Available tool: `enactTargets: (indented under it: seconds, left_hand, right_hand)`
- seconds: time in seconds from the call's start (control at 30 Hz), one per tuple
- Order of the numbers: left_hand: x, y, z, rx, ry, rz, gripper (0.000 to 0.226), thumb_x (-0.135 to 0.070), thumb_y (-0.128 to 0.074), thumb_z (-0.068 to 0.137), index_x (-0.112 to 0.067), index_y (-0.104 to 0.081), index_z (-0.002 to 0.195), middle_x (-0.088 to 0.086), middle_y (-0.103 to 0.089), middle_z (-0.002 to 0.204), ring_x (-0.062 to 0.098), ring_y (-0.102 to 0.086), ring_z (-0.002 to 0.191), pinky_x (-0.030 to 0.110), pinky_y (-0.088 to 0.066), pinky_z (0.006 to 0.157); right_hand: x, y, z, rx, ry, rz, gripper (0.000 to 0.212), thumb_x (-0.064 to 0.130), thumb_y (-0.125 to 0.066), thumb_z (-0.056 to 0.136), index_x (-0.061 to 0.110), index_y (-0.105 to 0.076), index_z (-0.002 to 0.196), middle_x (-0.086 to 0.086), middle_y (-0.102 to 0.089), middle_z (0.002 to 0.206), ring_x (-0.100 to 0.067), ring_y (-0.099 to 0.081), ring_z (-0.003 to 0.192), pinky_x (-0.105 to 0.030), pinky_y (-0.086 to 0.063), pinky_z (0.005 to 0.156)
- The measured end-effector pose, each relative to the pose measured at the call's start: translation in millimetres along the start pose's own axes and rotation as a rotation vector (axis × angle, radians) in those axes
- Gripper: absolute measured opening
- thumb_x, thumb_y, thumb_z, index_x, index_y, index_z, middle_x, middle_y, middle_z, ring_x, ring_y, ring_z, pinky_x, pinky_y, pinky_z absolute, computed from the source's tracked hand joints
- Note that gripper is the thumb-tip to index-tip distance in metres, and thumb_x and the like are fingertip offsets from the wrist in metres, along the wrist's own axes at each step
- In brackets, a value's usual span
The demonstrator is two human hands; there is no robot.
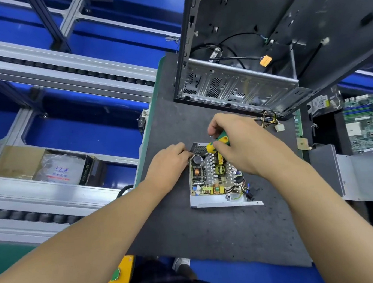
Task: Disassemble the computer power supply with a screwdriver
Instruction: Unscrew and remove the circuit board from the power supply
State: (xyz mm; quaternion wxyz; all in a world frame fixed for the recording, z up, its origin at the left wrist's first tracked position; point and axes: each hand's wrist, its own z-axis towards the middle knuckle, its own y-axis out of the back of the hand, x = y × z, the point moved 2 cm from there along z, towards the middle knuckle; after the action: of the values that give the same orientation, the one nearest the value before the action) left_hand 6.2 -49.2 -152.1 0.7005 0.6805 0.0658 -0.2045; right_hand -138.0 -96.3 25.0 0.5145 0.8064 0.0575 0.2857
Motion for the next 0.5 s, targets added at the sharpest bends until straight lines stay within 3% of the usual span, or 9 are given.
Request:
enactTargets:
  seconds: [0.13, 0.27, 0.37, 0.5]
  left_hand:
    - [-4.4, -2.5, -6.2, -0.022, -0.073, 0.106, 0.021, -0.009, -0.075, 0.081, -0.01, -0.073, 0.102, 0.008, -0.063, 0.09, 0.028, -0.059, 0.072, 0.039, -0.043, 0.055]
    - [-1.7, -3.0, -8.6, -0.011, -0.051, 0.074, 0.023, -0.011, -0.066, 0.089, -0.013, -0.069, 0.112, 0.006, -0.059, 0.097, 0.027, -0.057, 0.081, 0.035, -0.035, 0.061]
    - [-2.6, -1.5, -1.3, 0.058, -0.017, 0.037, 0.022, -0.015, -0.055, 0.098, -0.014, -0.067, 0.117, 0.007, -0.058, 0.103, 0.028, -0.058, 0.088, 0.039, -0.042, 0.069]
    - [-9.1, -2.5, -3.2, -0.004, 0.084, -0.06, 0.025, -0.019, -0.053, 0.101, -0.012, -0.069, 0.12, 0.008, -0.063, 0.108, 0.028, -0.061, 0.097, 0.041, -0.046, 0.078]
  right_hand:
    - [-2.7, 0.1, -1.7, -0.004, -0.002, 0.017, 0.014, 0.016, -0.059, 0.095, 0.025, -0.051, 0.102, 0.007, -0.054, 0.105, -0.017, -0.05, 0.098, -0.037, -0.046, 0.084]
    - [-3.5, -2.5, -2.4, -0.003, 0.006, 0.023, 0.014, 0.016, -0.058, 0.095, 0.024, -0.052, 0.104, 0.006, -0.054, 0.106, -0.017, -0.05, 0.1, -0.039, -0.047, 0.086]
    - [-1.9, -2.9, -1.7, -0.015, 0.021, 0.039, 0.014, 0.016, -0.058, 0.095, 0.024, -0.053, 0.104, 0.007, -0.054, 0.106, -0.016, -0.05, 0.1, -0.038, -0.046, 0.086]
    - [-1.9, -0.9, -1.7, -0.03, 0.037, 0.059, 0.013, 0.018, -0.06, 0.094, 0.025, -0.053, 0.103, 0.01, -0.054, 0.104, -0.014, -0.05, 0.096, -0.038, -0.047, 0.085]
